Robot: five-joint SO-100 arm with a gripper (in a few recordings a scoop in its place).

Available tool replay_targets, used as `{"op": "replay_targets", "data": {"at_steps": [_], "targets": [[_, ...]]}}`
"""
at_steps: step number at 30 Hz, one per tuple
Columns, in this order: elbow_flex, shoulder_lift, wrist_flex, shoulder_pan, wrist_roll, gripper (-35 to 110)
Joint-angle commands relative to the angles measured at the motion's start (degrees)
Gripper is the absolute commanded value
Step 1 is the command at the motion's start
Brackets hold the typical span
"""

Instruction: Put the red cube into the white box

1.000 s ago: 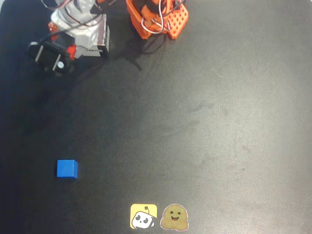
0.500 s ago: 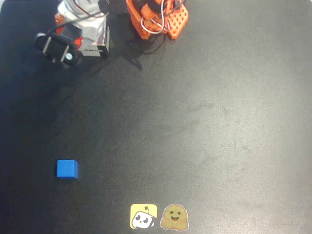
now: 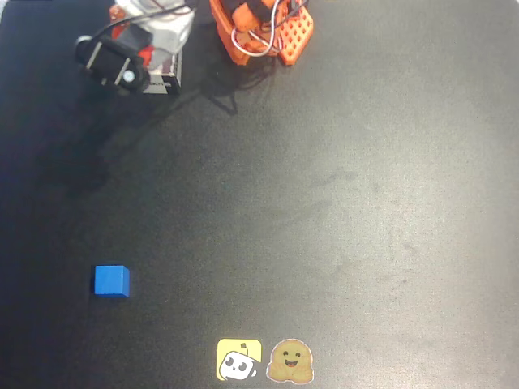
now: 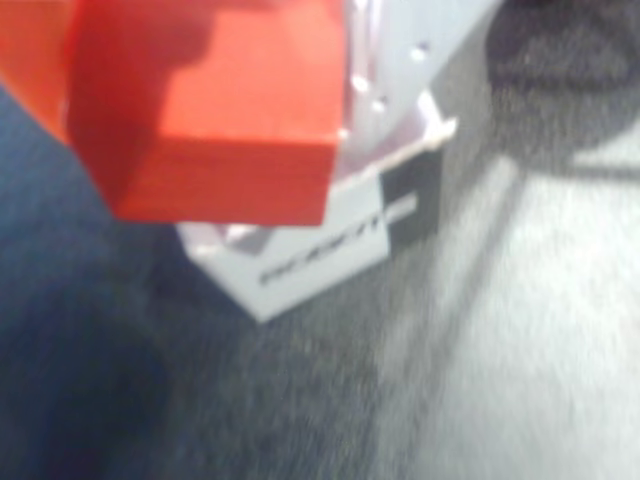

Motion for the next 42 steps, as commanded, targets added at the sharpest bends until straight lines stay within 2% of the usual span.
{"op": "replay_targets", "data": {"at_steps": [1,11,14,23,42], "targets": [[0.6,2.8,0.4,1.7,-0.7,0],[2.2,6.4,3.0,7.4,-3.3,0],[4.2,14.1,4.7,7.4,-3.5,0],[5.9,14.2,4.7,7.4,-1.5,0],[12.4,26.4,5.2,6.9,-0.9,13]]}}
